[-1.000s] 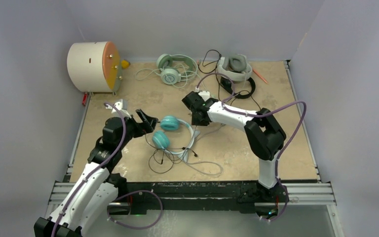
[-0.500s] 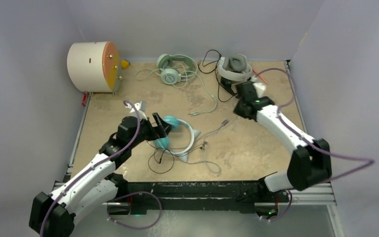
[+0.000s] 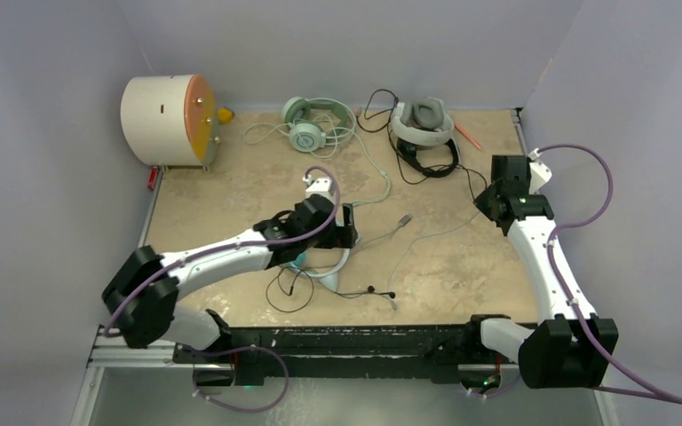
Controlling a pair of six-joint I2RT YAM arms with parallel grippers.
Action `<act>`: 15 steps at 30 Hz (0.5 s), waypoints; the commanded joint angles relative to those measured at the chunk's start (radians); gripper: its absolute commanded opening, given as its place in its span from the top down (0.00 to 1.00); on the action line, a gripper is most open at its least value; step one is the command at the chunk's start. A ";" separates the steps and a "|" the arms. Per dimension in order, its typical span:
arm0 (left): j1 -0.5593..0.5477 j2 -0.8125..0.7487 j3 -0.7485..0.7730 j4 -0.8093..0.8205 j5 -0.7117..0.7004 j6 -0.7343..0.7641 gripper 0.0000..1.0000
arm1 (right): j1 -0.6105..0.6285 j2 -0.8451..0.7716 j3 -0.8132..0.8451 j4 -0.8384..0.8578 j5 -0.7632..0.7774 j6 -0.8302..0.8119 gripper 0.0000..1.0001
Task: Wrap the headphones
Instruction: Pick up the headphones from the center of the board.
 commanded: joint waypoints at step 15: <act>-0.114 0.408 0.268 -0.279 -0.137 0.051 0.47 | 0.000 -0.045 -0.013 -0.032 0.033 -0.014 0.97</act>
